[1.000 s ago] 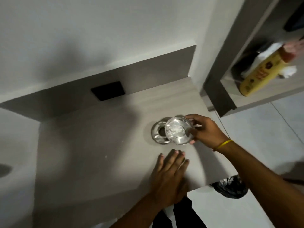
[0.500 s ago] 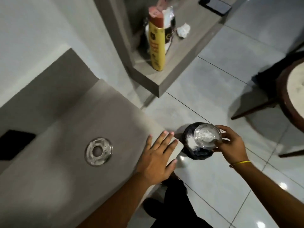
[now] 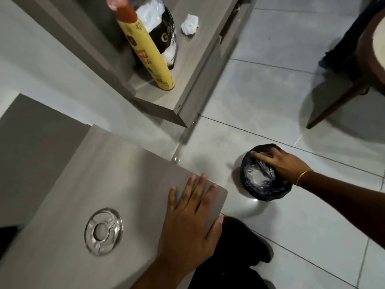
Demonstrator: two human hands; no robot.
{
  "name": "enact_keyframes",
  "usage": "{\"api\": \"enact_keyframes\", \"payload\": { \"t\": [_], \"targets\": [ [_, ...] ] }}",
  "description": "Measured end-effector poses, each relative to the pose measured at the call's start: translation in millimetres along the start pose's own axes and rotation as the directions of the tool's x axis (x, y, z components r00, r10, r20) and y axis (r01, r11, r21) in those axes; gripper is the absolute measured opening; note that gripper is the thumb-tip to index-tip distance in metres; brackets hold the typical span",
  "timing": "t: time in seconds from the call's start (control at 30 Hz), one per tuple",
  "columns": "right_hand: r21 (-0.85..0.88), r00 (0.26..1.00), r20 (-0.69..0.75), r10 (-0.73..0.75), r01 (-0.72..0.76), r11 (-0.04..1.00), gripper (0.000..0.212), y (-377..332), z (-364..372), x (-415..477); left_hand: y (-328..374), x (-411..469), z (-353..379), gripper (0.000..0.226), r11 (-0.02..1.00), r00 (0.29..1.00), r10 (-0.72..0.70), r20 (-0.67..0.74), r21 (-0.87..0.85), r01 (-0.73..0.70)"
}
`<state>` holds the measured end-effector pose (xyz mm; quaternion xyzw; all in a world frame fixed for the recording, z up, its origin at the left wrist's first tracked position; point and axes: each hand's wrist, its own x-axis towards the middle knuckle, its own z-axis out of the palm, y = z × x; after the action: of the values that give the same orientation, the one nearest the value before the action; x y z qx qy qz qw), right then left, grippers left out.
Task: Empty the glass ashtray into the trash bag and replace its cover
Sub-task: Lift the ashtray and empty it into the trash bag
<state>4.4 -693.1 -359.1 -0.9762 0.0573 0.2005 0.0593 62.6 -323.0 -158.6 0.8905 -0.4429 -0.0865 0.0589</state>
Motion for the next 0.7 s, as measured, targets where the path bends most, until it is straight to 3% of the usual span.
{"api": "enact_keyframes", "payload": {
  "t": [0.17, 0.3, 0.43, 0.57, 0.7],
  "targets": [
    [-0.221, 0.995, 0.076, -0.065, 0.080, 0.972, 0.083, -3.9, 23.5, 27.3, -0.4, -1.5, 3.5, 0.077, 1.000, 0.999, 0.019, -0.036, 0.005, -0.019],
    [-0.295, 0.982, 0.163, -0.094, 0.140, 0.945, 0.094, 4.1, 63.8, 42.7, -0.3, -1.4, 3.9, 0.075, 1.000, 0.999, 0.013, -0.042, 0.000, -0.013],
    [-0.334, 0.967, 0.248, -0.056, 0.139, 0.932, 0.073, -2.3, 75.0, 43.6, -1.1, -1.4, 3.7, 0.074, 1.000, 0.999, 0.011, -0.039, -0.006, -0.012],
    [-0.278, 0.967, 0.250, -0.042, 0.113, 0.954, 0.082, -3.3, 81.8, 48.4, -0.8, -1.4, 3.4, 0.075, 1.000, 0.999, 0.014, -0.047, -0.008, -0.014],
    [-0.308, 0.970, 0.244, -0.006, 0.083, 0.948, 0.070, 1.5, 82.7, 65.2, -0.9, -1.9, 4.5, 0.077, 1.000, 0.999, 0.016, -0.051, 0.002, -0.016]
  ]
}}
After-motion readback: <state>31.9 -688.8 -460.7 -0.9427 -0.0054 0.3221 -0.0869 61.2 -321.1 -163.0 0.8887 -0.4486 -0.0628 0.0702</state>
